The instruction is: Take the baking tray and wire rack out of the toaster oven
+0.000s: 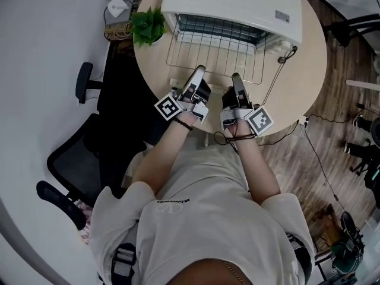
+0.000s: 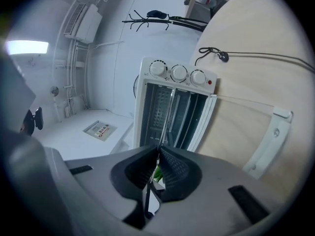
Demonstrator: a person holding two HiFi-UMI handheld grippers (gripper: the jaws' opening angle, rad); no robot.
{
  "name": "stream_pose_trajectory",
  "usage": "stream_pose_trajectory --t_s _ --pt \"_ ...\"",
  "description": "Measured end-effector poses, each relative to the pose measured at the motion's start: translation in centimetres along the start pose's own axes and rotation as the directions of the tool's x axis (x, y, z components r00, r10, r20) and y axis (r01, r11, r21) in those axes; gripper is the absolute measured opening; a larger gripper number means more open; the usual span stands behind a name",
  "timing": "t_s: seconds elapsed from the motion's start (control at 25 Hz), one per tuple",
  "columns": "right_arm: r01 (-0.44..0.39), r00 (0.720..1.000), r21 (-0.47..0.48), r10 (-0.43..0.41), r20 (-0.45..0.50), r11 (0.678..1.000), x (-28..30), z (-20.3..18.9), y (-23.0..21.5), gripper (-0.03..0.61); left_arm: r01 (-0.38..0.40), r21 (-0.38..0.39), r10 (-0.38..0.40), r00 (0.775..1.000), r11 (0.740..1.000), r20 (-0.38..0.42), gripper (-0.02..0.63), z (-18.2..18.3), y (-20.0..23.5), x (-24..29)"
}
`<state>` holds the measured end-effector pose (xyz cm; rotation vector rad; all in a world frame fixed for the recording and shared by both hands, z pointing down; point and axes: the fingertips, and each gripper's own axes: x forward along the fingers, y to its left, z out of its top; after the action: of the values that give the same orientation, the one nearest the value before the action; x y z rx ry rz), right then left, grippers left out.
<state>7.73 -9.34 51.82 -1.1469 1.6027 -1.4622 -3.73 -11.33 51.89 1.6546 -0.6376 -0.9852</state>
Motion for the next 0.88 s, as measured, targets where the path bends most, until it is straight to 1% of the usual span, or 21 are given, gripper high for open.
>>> stream_pose_trajectory --t_s 0.12,0.24,0.44,0.64,0.88 --pt "0.007 1.000 -0.011 -0.007 -0.013 1.000 -1.2 -0.7 0.3 0.014 -0.001 -0.003 0.001 1.000 1.000 -0.013 0.002 -0.4 -0.8 -1.1" --pt "0.003 1.000 -0.026 -0.004 -0.028 1.000 -2.2 -1.2 0.7 0.015 0.003 0.017 -0.003 0.999 1.000 -0.034 0.002 -0.8 -1.7 -1.8" --pt "-0.005 0.999 -0.070 0.003 -0.041 0.998 -3.8 -1.8 1.8 0.023 0.037 0.061 -0.032 0.996 0.997 -0.077 0.002 -1.4 -3.8 -2.7" --pt "-0.037 0.998 -0.096 0.032 -0.050 0.995 -5.1 -2.3 4.2 0.021 0.065 0.066 -0.059 0.994 0.996 -0.091 0.001 -1.5 -5.8 -3.7" --pt "-0.044 0.996 -0.130 0.034 -0.079 0.990 -7.5 -3.5 6.1 0.026 0.103 0.093 -0.088 0.984 0.990 -0.156 0.000 -2.2 -9.0 -4.9"
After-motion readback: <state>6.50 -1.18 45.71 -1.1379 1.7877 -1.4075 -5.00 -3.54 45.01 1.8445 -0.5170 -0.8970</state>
